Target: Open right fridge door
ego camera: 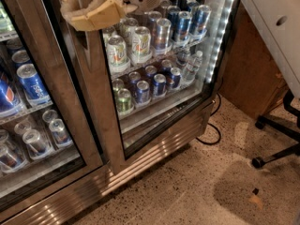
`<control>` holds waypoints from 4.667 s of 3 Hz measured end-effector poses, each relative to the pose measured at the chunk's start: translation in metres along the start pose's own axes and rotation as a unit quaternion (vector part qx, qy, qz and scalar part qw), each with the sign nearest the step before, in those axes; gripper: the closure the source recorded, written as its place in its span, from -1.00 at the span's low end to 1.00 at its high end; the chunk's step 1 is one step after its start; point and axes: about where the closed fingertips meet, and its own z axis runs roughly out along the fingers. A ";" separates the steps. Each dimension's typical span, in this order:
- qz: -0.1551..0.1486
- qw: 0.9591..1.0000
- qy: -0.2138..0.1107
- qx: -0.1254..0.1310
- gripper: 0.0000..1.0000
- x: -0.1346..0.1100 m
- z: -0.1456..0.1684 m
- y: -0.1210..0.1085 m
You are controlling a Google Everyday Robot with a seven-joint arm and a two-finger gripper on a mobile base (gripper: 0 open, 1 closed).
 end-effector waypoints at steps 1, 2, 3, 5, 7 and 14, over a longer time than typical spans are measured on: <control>0.004 1.000 0.002 0.002 1.00 -0.001 -0.004 0.005; 0.004 1.000 0.002 0.002 1.00 -0.001 -0.004 0.005; 0.011 1.000 0.007 0.002 1.00 -0.002 -0.004 0.008; 0.015 1.000 0.010 0.002 1.00 -0.005 -0.005 0.013; 0.020 1.000 0.011 0.004 1.00 -0.006 -0.009 0.017; 0.042 0.999 0.026 0.013 1.00 -0.013 -0.020 0.035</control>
Offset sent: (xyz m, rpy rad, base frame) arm -0.2274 -0.0544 0.0007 -0.1107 0.1931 -0.2620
